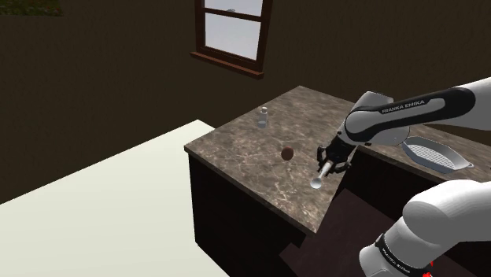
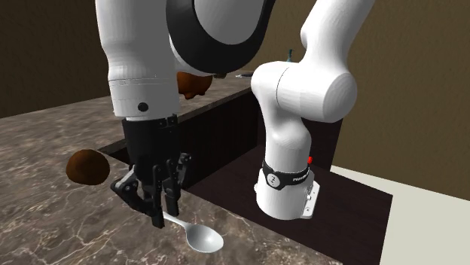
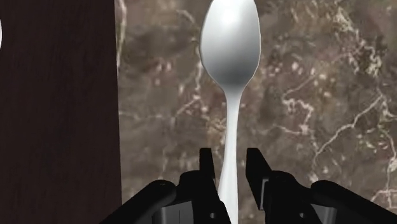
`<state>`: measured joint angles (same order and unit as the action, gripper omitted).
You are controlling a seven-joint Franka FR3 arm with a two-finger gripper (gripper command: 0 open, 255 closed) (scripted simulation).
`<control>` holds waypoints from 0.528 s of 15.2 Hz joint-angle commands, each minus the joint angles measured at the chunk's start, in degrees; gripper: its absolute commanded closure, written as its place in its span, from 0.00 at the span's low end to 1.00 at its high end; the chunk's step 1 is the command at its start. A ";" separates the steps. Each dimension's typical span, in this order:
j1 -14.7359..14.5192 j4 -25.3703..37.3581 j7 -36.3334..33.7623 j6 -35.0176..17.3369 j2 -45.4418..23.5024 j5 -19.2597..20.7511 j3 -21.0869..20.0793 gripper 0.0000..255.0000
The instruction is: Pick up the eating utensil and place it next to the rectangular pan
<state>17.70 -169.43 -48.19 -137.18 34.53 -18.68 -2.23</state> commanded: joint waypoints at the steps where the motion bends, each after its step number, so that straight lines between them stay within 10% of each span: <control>1: -0.12 -0.01 0.02 -0.21 -0.18 -0.13 -0.09 1.00; 8: 0.73 1.77 -1.40 5.33 3.65 1.27 -0.24 1.00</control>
<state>18.22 -168.04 -49.40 -132.98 37.47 -17.72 -2.51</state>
